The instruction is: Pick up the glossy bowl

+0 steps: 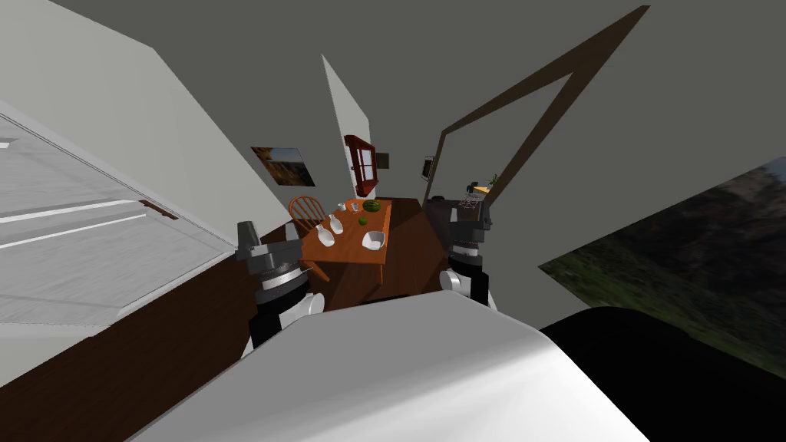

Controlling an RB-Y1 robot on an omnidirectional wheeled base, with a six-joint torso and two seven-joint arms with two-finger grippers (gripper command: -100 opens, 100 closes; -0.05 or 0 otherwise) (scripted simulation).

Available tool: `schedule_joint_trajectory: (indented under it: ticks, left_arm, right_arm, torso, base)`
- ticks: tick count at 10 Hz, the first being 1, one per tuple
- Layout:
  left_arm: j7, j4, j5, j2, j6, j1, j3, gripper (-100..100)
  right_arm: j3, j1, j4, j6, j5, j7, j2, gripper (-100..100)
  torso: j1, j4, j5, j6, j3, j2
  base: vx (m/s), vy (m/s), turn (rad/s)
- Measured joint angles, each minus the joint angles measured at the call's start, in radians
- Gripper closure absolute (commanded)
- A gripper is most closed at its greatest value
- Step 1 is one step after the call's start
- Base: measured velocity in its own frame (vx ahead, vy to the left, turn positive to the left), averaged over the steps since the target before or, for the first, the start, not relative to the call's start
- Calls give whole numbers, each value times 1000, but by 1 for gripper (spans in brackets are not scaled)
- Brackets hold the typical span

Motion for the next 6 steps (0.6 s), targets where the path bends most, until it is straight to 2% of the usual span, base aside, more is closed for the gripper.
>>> schedule_joint_trajectory:
  ticks: [2, 6]
  left_arm:
    - [0, 10, 9, 55, 4, 1, -1, -100]
    - [-2, 34, 41, 174, 21, 20, -15, -100]
  right_arm:
    - [0, 0, 0, 0, 0, 0, 0, 0]
    - [0, 0, 0, 0, 0, 0, 0, 0]
  torso:
    - [-2, 0, 0, 0, 0, 0]
    - [-6, 0, -1, 0, 0, 1]
  base:
    - [1, -41, -23]
    - [-8, -77, -28]
